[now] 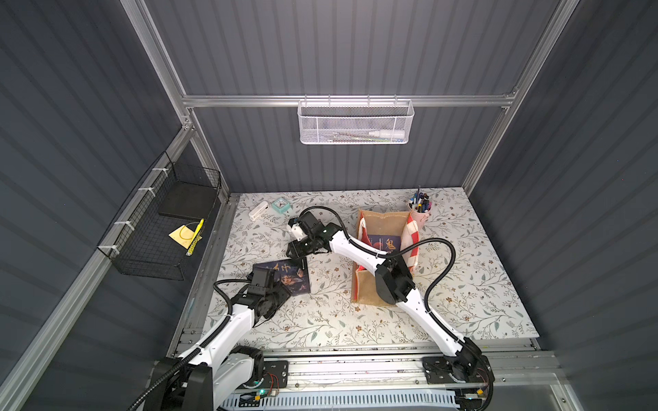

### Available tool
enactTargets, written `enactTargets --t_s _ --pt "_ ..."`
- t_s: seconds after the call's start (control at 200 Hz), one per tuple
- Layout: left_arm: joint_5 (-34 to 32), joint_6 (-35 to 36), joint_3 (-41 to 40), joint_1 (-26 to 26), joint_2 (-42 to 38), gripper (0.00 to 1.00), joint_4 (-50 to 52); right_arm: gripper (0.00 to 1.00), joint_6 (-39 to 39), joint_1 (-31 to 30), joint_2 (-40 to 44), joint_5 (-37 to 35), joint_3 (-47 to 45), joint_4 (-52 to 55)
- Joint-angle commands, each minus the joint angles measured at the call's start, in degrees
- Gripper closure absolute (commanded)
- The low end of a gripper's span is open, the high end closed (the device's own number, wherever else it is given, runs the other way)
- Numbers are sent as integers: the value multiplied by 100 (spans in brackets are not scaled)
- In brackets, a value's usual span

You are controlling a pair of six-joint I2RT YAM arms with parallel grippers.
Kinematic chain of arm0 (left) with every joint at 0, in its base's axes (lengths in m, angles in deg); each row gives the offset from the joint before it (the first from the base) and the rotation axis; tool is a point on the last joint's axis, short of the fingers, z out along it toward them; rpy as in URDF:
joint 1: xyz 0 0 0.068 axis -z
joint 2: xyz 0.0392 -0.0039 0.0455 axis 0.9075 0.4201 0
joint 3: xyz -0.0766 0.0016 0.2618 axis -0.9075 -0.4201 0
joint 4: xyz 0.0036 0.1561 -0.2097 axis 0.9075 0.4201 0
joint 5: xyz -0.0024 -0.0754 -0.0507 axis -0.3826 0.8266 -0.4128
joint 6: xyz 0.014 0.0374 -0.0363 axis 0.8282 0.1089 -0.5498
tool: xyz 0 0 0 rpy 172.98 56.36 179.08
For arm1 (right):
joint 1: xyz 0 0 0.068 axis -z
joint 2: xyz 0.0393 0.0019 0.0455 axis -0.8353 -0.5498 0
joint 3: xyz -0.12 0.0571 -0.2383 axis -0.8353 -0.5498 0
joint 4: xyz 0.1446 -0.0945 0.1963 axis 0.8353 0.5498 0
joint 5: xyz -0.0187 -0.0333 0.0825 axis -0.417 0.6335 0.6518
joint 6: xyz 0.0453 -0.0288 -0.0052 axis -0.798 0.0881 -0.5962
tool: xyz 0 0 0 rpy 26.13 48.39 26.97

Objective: Put the books into the canvas bag
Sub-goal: Pick up the book from the center of the board.

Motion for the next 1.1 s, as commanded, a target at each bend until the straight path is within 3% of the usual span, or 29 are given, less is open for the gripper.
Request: enactTargets --t_s 0.0,0.275,0.515,0.67,0.871,1.091 --pt "-57 73 68 -119 122 25 278 49 182 -51 67 278 -260 106" --pt "361 524 283 -755 494 19 -76 52 473 -135 495 630 -1102 532" --pt "1586 1000 387 -985 1195 20 -1302 55 316 -202 1863 270 -3396 49" --pt "2556 1330 597 -994 1761 25 -1827 56 -59 -203 2647 -14 -4609 -322" --pt "3471 1824 974 -994 2233 29 -1646 56 -388 -130 2834 -543 -4874 -138" --pt "4781 1896 1157 -1002 2608 39 -1909 61 -864 110 2910 -368 -5139 -233"
